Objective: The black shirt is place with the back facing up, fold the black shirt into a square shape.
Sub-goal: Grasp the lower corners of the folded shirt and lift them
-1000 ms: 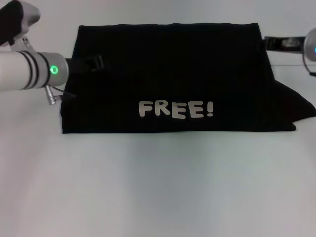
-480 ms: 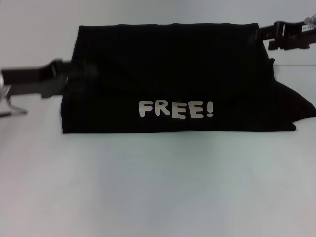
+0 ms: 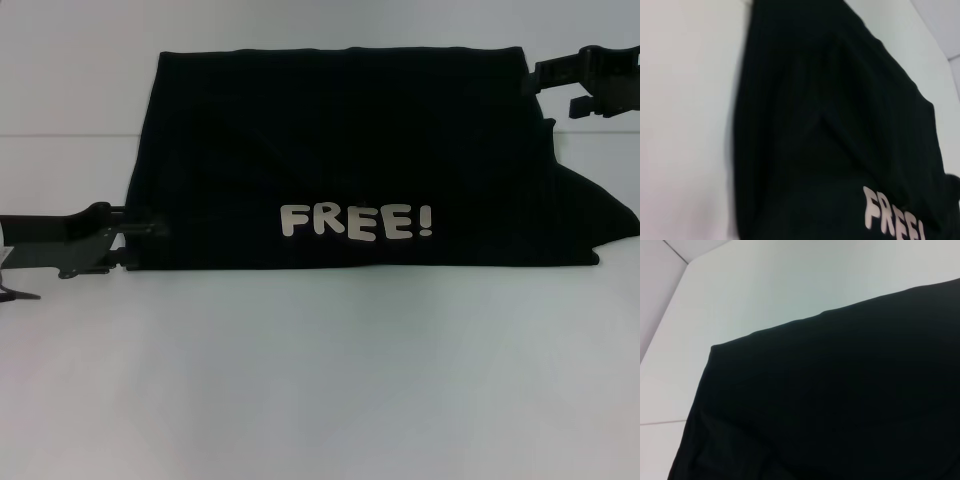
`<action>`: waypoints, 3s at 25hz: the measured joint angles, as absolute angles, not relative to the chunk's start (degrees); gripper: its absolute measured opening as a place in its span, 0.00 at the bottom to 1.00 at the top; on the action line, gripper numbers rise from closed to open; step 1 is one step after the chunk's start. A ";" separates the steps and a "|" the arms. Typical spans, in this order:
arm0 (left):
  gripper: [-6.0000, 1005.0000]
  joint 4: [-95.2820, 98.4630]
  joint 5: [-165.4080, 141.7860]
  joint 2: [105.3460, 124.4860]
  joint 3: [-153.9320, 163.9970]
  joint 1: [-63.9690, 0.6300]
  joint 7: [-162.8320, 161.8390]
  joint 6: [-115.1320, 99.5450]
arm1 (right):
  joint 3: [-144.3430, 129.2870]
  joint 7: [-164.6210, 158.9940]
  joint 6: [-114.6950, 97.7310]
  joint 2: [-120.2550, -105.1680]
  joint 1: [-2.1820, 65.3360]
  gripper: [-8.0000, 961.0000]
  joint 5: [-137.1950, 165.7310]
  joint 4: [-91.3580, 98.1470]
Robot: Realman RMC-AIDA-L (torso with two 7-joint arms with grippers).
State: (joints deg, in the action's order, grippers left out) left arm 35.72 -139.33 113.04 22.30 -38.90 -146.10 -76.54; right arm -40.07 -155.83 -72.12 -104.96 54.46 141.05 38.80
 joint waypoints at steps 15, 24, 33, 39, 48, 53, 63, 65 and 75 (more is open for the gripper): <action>0.67 30.49 -138.06 115.10 22.53 -39.15 -142.55 -59.75 | -40.08 -155.83 -70.90 -105.05 54.14 0.94 140.97 38.65; 0.66 29.63 -138.41 115.55 22.69 -39.18 -141.74 -57.95 | -40.08 -155.58 -70.41 -105.11 54.01 0.94 140.97 38.51; 0.66 29.24 -138.61 116.05 23.75 -39.13 -141.61 -57.26 | -40.07 -155.56 -70.12 -105.12 53.83 0.94 140.97 38.49; 0.66 29.25 -138.32 116.88 24.86 -40.28 -141.59 -56.96 | -39.99 -155.47 -70.12 -105.12 53.79 0.94 140.97 38.49; 0.66 29.23 -138.19 117.31 24.87 -41.70 -141.59 -55.18 | -39.99 -155.47 -70.14 -105.19 53.73 0.94 140.97 38.49; 0.66 27.25 -138.44 116.98 25.07 -42.63 -141.62 -53.51 | -39.99 -155.48 -70.14 -105.20 53.52 0.94 140.97 38.49; 0.55 28.74 -137.95 117.14 26.29 -42.39 -141.79 -55.43 | -39.99 -155.48 -70.14 -105.06 52.68 0.94 140.51 38.49; 0.49 28.62 -137.97 117.13 26.34 -42.55 -141.80 -55.34 | -39.99 -155.48 -70.14 -105.04 52.59 0.94 140.30 38.49; 0.15 28.58 -138.53 116.75 26.49 -42.68 -141.78 -55.60 | -40.27 -154.81 -70.47 -104.82 52.29 0.94 140.23 38.49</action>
State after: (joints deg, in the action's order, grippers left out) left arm 28.58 -138.53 116.75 26.49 -42.68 -141.78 -55.60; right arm -40.28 -154.81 -70.47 -104.82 52.29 140.23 38.49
